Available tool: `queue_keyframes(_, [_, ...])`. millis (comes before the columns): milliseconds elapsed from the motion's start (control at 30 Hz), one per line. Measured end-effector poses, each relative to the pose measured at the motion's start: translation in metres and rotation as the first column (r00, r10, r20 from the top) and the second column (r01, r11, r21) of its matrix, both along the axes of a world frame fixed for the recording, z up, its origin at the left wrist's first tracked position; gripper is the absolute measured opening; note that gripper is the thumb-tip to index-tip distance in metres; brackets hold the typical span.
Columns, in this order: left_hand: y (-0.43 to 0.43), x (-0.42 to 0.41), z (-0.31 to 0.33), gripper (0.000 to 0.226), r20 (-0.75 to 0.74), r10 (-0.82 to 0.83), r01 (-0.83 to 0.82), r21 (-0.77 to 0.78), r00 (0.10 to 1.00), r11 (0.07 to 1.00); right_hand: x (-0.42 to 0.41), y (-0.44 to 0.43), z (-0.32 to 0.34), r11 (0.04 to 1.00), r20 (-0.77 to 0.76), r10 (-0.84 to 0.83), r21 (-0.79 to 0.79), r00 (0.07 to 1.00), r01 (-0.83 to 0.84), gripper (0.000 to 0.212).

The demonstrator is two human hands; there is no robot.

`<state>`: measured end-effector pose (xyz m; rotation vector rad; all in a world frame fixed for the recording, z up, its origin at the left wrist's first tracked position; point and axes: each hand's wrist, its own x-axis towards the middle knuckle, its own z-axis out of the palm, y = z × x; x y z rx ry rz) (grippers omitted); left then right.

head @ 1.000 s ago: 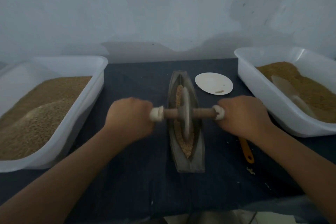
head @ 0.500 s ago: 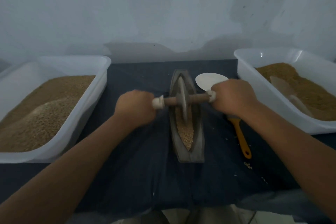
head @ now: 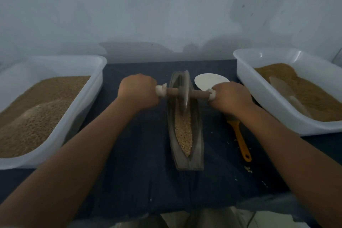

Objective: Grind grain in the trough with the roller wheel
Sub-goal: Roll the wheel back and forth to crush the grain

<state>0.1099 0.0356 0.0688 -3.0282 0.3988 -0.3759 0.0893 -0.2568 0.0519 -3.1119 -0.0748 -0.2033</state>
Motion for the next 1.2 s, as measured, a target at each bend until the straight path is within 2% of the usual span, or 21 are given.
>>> queue_keyframes(100, [0.019,-0.045,-0.018,0.031,0.077,-0.121,0.114,0.08,0.99,0.99,-0.043,-0.012,-0.002,0.996,-0.109,0.083,-0.023,0.991,-0.086,0.028])
queue_keyframes(200, [0.034,-0.07,-0.034,0.038,0.172,-0.142,0.141,0.017,0.975,0.99,-0.069,-0.014,-0.003,0.988,-0.013,0.147,-0.055,0.989,-0.147,0.032])
queue_keyframes(300, [0.026,-0.041,-0.037,0.029,0.002,-0.026,0.026,-0.08,1.0,0.996,-0.037,-0.005,0.002,0.985,0.102,0.156,-0.093,0.983,-0.147,0.033])
queue_keyframes(467, [0.002,0.013,-0.018,0.022,-0.025,0.07,-0.073,-0.118,0.997,0.99,0.016,0.007,0.018,0.991,0.14,0.047,-0.127,0.989,-0.029,0.03])
queue_keyframes(600, [0.018,-0.021,-0.028,0.025,-0.051,0.002,-0.009,-0.122,0.999,0.992,-0.014,0.005,0.024,0.993,-0.02,0.096,-0.073,0.995,-0.097,0.023])
queue_keyframes(767, [0.042,-0.08,-0.039,0.032,0.143,-0.161,0.169,-0.052,0.977,0.984,-0.067,-0.008,0.02,0.983,-0.219,0.146,-0.079,0.965,-0.167,0.023])
queue_keyframes(833, [0.039,-0.066,-0.042,0.03,0.092,-0.123,0.129,-0.068,0.988,0.989,-0.056,-0.004,0.022,0.984,-0.187,0.149,-0.064,0.971,-0.164,0.024])
queue_keyframes(900, [0.025,-0.035,-0.035,0.029,-0.007,-0.027,0.026,-0.098,1.0,0.995,-0.03,0.004,0.022,0.989,-0.068,0.12,-0.077,0.99,-0.126,0.026])
queue_keyframes(1000, [0.006,0.006,-0.02,0.023,-0.022,0.059,-0.061,-0.122,0.998,0.991,0.003,0.012,0.026,0.991,0.051,0.04,-0.132,0.998,-0.033,0.026])
queue_keyframes(1100, [0.003,0.003,-0.013,0.02,-0.049,0.048,-0.053,-0.107,0.998,0.993,0.006,0.01,0.026,0.993,0.019,0.03,-0.114,0.999,-0.028,0.025])
queue_keyframes(1200, [0.02,-0.035,-0.021,0.024,-0.026,-0.041,0.04,-0.05,0.999,0.998,-0.029,0.001,0.02,0.995,-0.1,0.065,-0.068,0.993,-0.072,0.025])
